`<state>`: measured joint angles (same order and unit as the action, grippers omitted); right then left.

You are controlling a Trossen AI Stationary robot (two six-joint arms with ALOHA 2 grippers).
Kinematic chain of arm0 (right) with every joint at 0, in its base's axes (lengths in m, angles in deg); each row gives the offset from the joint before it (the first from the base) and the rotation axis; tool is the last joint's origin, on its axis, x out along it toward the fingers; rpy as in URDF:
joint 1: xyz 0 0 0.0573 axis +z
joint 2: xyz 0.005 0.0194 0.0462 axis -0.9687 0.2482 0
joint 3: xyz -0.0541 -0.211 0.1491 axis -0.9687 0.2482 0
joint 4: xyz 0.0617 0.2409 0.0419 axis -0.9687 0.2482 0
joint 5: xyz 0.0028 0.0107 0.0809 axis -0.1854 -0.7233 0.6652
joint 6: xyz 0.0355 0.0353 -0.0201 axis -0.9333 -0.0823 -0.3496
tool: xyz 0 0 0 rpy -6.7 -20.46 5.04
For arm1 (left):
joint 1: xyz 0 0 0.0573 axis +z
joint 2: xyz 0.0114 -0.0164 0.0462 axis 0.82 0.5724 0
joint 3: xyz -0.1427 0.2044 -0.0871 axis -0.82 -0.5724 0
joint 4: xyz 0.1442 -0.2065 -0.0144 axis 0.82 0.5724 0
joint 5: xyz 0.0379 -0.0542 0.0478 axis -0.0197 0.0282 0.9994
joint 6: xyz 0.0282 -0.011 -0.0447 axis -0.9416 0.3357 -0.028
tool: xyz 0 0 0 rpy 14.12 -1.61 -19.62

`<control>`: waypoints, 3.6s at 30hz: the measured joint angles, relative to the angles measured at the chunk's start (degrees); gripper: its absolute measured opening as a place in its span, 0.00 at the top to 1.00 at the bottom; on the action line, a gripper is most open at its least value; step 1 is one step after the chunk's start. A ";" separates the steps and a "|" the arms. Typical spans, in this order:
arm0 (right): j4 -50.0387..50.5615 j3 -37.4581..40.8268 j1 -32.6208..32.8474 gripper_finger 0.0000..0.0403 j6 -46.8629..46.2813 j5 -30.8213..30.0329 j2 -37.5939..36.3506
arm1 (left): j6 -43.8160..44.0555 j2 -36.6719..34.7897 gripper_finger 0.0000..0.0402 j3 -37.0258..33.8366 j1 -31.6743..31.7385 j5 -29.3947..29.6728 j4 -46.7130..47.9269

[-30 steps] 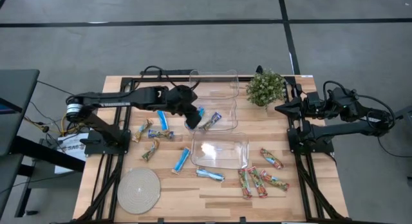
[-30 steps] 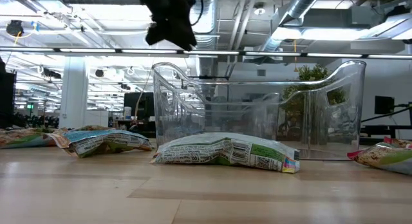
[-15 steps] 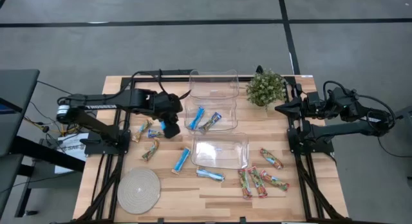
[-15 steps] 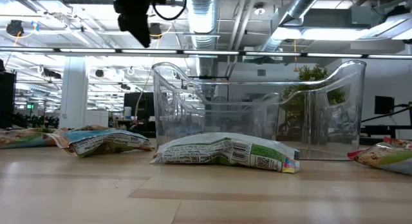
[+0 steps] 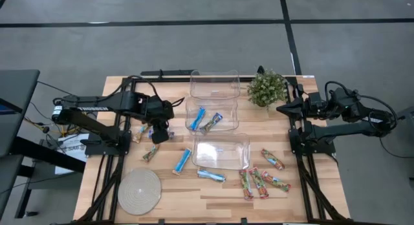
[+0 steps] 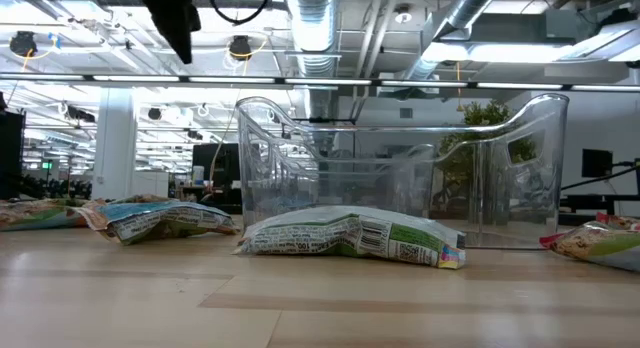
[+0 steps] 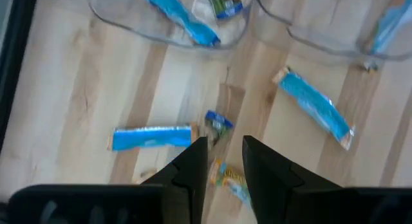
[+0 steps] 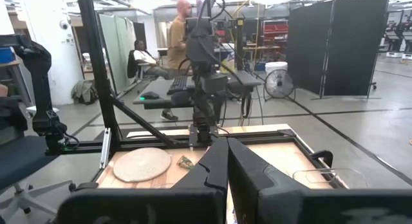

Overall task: Pick and place Granola Bars by type
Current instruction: Put the blue granola bar into the middle transparent bin

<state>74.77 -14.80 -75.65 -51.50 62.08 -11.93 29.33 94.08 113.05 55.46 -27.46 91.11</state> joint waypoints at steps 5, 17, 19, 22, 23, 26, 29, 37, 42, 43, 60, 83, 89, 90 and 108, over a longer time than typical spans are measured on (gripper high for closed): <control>0.00 0.00 0.01 1.00 0.00 0.00 0.00 | 0.00 0.02 0.77 0.00 -0.47 -0.04 4.38; 0.00 0.00 0.01 1.00 0.00 0.01 0.00 | 0.00 0.07 0.77 -2.89 -0.32 0.04 9.03; 0.00 0.00 -0.01 1.00 0.01 0.02 0.00 | 0.00 -0.23 0.77 -5.81 -0.32 -0.18 8.88; 0.00 0.00 0.01 1.00 0.00 0.02 0.00 | 0.00 -1.16 0.77 -10.98 -0.32 -0.34 7.37; 0.00 0.00 0.01 1.00 0.02 0.00 0.00 | -0.01 -1.71 0.77 -12.82 -0.31 -0.67 6.27; 0.00 0.00 0.01 1.00 0.01 0.02 0.02 | -0.38 -3.91 0.77 -19.10 -0.28 -2.67 -0.13; -0.02 0.00 0.01 1.00 0.01 0.02 0.01 | -0.42 -5.98 0.77 -24.99 -0.28 -6.21 -7.35; -0.01 0.00 0.00 1.00 0.00 0.02 0.02 | -0.49 -8.55 0.77 -35.85 0.11 -7.09 -19.33; 0.00 0.00 0.01 1.00 0.00 0.00 0.02 | -1.87 -8.52 0.77 -38.70 1.08 -5.30 -23.48; 0.00 0.00 -0.01 1.00 0.00 0.00 0.02 | -1.86 -8.52 0.77 -38.73 1.32 -5.12 -23.48; 0.00 0.00 0.01 1.00 0.00 0.02 0.02 | 0.17 -8.04 0.62 -36.86 2.03 -4.25 -25.36; 0.00 0.00 -0.01 1.00 0.00 0.02 0.00 | -11.59 1.31 0.60 -35.71 5.04 -0.10 -26.21; 0.00 0.00 -0.01 1.00 0.00 0.02 0.02 | -14.06 1.31 0.60 -36.13 5.75 -0.02 -26.73; 0.00 0.00 0.01 1.00 0.02 0.02 0.01 | -14.09 1.31 0.60 -36.45 5.74 -0.09 -27.23; 0.00 0.00 0.00 1.00 0.00 0.01 0.02 | -14.43 1.29 0.62 -41.23 5.73 -3.03 -33.73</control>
<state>74.77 -14.80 -75.65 -51.50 62.09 -11.91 14.91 95.37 71.82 61.19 -30.49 57.37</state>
